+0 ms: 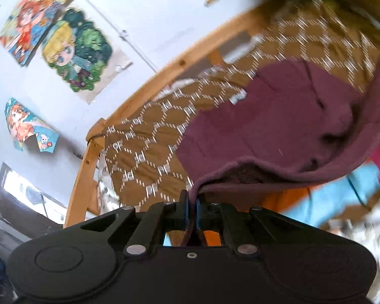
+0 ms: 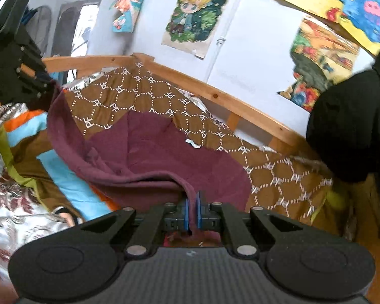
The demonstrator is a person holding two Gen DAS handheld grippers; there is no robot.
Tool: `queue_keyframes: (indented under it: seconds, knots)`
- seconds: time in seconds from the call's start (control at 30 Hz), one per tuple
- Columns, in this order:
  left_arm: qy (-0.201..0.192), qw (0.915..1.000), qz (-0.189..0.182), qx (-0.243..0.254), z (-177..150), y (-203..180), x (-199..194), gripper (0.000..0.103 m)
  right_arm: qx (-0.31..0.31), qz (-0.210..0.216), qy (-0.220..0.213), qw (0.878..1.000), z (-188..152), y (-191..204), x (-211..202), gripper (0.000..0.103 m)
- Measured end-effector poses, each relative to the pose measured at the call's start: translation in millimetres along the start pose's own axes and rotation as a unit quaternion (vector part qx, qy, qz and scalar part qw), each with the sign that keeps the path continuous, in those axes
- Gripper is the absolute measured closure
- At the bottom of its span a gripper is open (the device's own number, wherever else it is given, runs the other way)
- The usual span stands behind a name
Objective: Fold small clothes
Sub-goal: 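Lift the hem with both grippers and fold it over toward the collar, then lower the folded hem and open both grippers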
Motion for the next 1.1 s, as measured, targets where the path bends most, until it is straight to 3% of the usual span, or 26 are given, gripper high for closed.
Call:
queue_keyframes:
  seconds: [0.2, 0.3, 0.4, 0.67, 0.87, 0.93, 0.97, 1.03, 1.07, 1.1]
  knots:
    - [-0.039, 0.9989, 0.010, -0.023, 32, 13, 73, 0.098, 0.011, -0.026, -0.015, 0.999, 17, -50, 65, 0.096]
    - [-0.034, 0.9975, -0.005, -0.061, 61, 23, 121, 0.098, 0.016, -0.038, -0.016, 0.999, 26, -77, 101, 0.096]
    - [-0.043, 0.9963, 0.006, -0.074, 91, 26, 163, 0.098, 0.027, -0.044, -0.015, 0.999, 40, -104, 140, 0.096]
    - [0.011, 0.9940, 0.018, -0.107, 112, 2, 275, 0.098, 0.052, -0.043, 0.015, 0.998, 54, -140, 261, 0.096]
    - [0.042, 0.9896, -0.029, -0.135, 110, -19, 324, 0.095, 0.107, -0.036, 0.052, 0.992, 27, -155, 313, 0.095]
    - [0.064, 0.9838, -0.055, -0.158, 107, -21, 333, 0.085, 0.129, -0.031, 0.065, 0.989, 13, -159, 320, 0.093]
    - [0.072, 0.9787, -0.075, -0.177, 106, -19, 336, 0.080, 0.144, -0.026, 0.066, 0.987, 8, -161, 321, 0.083]
    - [0.073, 0.9611, -0.121, -0.238, 101, -8, 336, 0.048, 0.175, -0.021, 0.053, 0.983, 0, -164, 314, 0.065]
    - [0.070, 0.9526, -0.127, -0.267, 99, 0, 332, 0.040, 0.192, -0.023, 0.048, 0.980, -4, -167, 309, 0.047]
    - [0.068, 0.9431, -0.130, -0.298, 96, 9, 327, 0.021, 0.210, -0.028, 0.041, 0.977, -8, -169, 303, 0.029]
Point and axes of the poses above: each gripper's, at about its wrist camera, not at the fingertips, and x roughly the way its jaws point, y to its left, z to its top, the point moved 5 cm from there along x, roughly the way its jaws point, and after that the axes turned 8 degrees about z, right-handed, at the moved point
